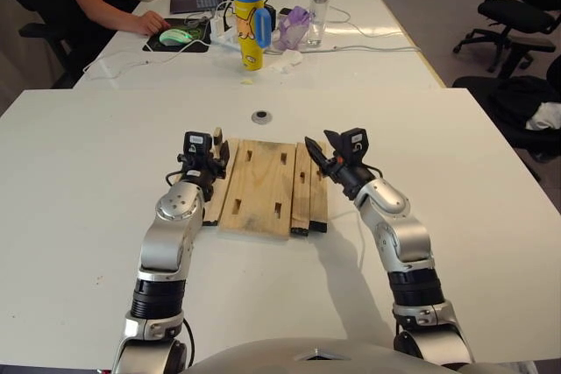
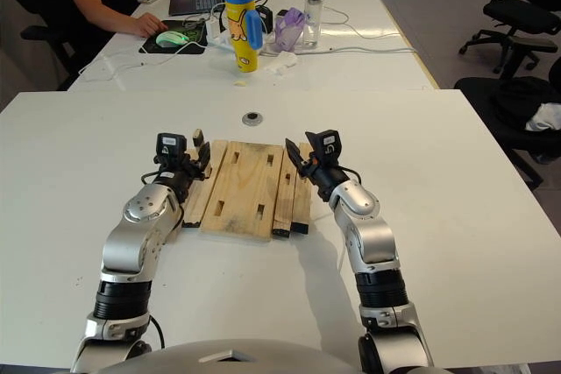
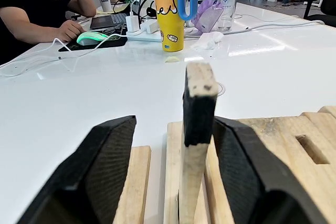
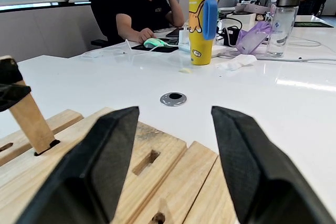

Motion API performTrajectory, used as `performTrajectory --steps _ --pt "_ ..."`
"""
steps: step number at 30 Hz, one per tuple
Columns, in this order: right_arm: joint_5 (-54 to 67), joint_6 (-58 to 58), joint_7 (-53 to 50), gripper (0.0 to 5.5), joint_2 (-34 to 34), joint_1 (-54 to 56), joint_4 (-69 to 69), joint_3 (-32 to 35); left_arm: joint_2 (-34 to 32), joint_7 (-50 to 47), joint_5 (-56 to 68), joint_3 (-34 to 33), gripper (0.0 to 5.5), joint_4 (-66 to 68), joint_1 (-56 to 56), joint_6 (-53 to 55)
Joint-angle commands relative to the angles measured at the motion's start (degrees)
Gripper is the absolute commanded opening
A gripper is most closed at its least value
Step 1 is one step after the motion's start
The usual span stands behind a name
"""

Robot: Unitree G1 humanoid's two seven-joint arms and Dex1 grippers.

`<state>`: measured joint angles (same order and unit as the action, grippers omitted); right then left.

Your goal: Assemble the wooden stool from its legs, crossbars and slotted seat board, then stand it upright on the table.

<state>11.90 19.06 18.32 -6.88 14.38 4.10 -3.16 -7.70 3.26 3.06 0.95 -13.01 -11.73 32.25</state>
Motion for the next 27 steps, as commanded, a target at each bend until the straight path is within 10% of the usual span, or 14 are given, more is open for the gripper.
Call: performTrajectory --steps 1,11,18,27 --pt "0.04 -0.12 0.17 2.55 0.21 0.89 -0.45 -0.07 -0.85 0.85 -0.65 0.33 1.98 1.3 -1.19 1.32" --pt "-0.34 -0.61 -0.91 2.55 0.95 0.71 -0.8 0.12 -1.53 1.49 -0.56 -0.26 0.4 1.44 -3.44 4.98" --pt "2.43 0.51 -0.51 2.95 1.23 2.0 -2.11 2.65 -3.42 5.24 3.58 -4.52 0.4 -1.53 -11.99 1.12" --pt "34.44 19.86 14.28 4.29 -3.49 8.92 -2.94 17.04 -5.23 22.03 31.22 -18.23 0.4 5.57 -21.69 8.48"
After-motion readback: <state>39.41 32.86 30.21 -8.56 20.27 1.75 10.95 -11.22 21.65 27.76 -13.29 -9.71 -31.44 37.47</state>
